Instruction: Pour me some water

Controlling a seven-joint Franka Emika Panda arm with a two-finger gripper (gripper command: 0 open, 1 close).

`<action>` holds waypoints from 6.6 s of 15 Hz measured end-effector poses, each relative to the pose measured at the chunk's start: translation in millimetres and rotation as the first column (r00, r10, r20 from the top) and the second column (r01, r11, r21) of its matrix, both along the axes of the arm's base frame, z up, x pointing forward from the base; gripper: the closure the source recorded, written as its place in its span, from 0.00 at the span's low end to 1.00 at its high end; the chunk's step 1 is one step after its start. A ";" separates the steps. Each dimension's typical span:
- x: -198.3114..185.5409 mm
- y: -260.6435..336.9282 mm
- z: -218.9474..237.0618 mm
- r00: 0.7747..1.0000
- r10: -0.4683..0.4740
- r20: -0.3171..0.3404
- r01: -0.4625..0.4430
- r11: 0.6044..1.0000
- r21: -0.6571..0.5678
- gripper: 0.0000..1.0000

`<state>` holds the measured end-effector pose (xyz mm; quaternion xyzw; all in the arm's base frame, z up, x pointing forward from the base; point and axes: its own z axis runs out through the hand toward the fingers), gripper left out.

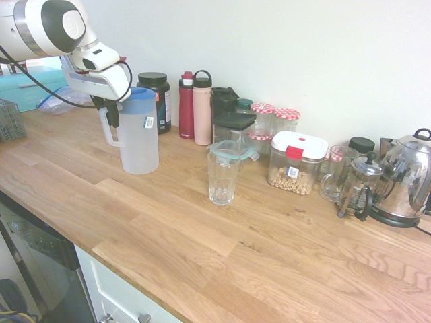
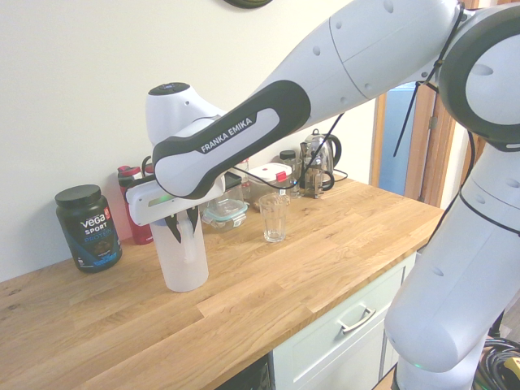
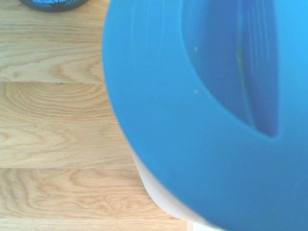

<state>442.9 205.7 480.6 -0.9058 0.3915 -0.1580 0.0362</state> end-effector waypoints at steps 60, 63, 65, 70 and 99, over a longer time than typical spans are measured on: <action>14.6 -414.0 50.7 0.537 0.688 -0.487 -0.819 0.564 -0.105 1.00; 19.0 -405.2 49.0 0.534 0.659 -0.529 -0.821 0.552 -0.141 1.00; 19.6 -402.2 47.6 0.528 0.640 -0.558 -0.826 0.540 -0.163 1.00; 23.2 -389.1 52.2 0.511 0.576 -0.638 -0.839 0.497 -0.223 1.00; 10.0 -341.5 67.1 0.494 0.422 -0.760 -0.854 0.398 -0.335 1.00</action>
